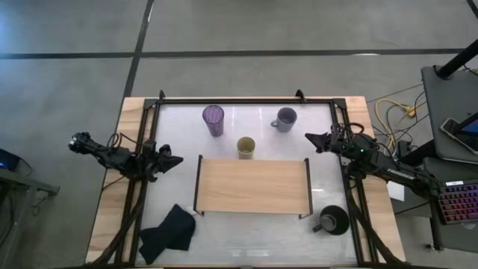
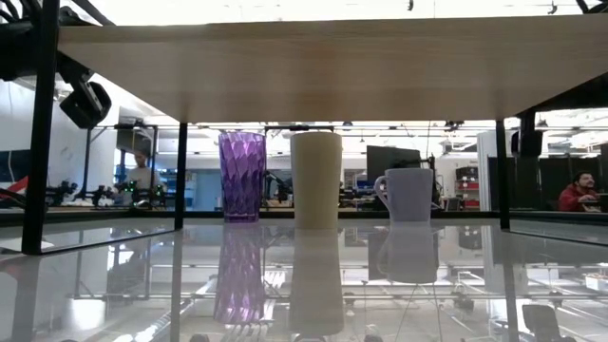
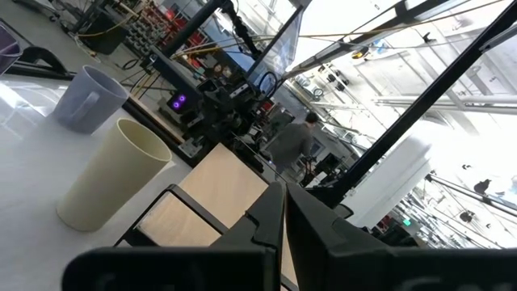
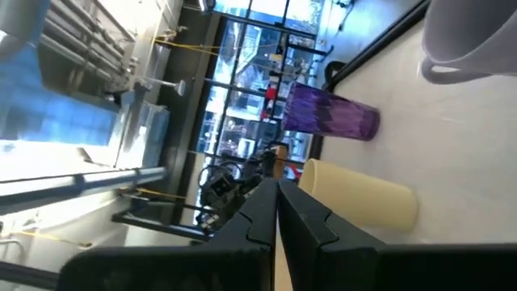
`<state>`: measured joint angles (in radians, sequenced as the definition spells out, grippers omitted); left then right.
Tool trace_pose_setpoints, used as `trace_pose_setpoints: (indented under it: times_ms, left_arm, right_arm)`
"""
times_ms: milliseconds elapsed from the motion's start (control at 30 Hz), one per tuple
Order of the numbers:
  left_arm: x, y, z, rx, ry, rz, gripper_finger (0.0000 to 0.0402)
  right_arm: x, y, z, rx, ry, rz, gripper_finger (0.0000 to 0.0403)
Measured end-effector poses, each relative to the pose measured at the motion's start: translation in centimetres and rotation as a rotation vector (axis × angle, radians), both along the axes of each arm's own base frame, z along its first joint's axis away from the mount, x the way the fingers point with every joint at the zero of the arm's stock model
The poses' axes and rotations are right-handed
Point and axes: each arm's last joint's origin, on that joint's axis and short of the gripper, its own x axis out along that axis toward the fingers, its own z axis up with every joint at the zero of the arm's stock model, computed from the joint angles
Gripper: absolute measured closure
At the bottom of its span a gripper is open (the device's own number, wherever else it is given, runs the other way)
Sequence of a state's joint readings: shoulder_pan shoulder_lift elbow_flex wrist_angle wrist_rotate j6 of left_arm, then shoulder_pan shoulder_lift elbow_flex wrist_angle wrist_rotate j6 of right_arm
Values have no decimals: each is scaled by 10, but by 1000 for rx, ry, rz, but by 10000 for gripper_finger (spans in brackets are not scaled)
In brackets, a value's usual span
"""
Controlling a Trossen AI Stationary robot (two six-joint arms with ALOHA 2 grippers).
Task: Stack small to large cups/mugs on shelf
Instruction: Put the black mug on the shelf
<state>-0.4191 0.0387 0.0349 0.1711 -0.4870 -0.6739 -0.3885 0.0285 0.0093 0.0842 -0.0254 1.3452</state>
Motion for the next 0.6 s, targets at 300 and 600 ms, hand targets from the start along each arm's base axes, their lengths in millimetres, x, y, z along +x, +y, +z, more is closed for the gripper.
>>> trace_pose_setpoints:
  times_ms: [300, 600]
  left_arm:
    - [0, 0, 0, 1, 1, 0, 402]
    - [0, 0, 0, 0, 0, 0, 402]
  right_arm:
    - [0, 0, 0, -107, 38, -8, 394]
    - [-1, 6, 19, -370, -99, 139, 394]
